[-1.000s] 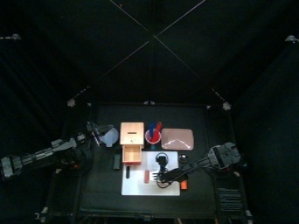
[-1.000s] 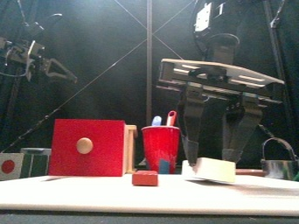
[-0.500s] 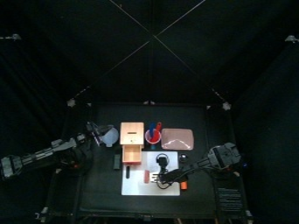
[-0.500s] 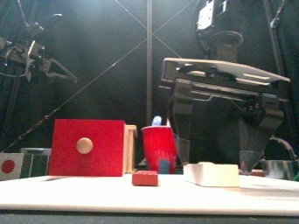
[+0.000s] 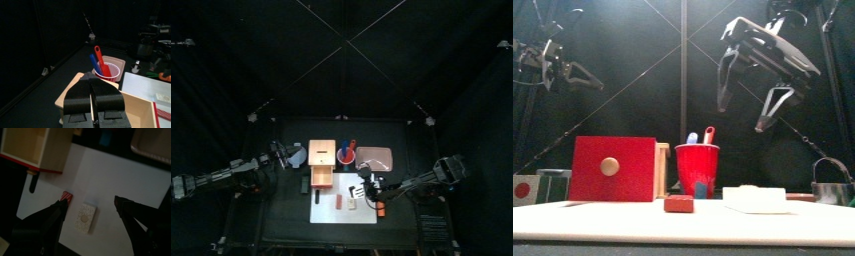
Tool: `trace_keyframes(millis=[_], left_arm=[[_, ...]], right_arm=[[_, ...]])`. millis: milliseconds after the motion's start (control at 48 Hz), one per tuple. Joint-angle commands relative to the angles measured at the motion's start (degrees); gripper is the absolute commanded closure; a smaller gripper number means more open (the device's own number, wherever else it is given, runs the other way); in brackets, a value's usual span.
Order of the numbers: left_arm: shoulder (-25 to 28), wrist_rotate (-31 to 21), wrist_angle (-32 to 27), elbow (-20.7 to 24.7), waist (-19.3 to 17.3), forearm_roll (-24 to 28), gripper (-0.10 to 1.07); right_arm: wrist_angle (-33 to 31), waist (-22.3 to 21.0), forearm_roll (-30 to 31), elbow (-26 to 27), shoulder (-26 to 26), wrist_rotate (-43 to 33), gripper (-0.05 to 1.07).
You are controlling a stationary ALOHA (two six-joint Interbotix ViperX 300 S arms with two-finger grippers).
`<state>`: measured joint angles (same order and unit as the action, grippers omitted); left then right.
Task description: Grab rice from open drawer
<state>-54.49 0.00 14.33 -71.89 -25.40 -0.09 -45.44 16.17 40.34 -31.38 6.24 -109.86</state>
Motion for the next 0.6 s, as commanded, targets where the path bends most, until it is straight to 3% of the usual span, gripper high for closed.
trace_keyframes(millis=[0,250,583], left_arm=[[0.3,0.0,0.5,2.0,0.9,-0.1,0.98],[0.3,-0.1,0.6,4.5,3.3,-2.1,0.98],[0.3,-0.1,1.1,5.1,4.8,-3.7,0.98]], right_arm=[[3.3,-1.8,6.0,-3.7,5.7,2.5,0.01],[13.1,-9.3,12.2,-10.9,13.6,15.8,0.01],[34.3,-20.3,14.4,-12.1,19.0,41.0,0.01]])
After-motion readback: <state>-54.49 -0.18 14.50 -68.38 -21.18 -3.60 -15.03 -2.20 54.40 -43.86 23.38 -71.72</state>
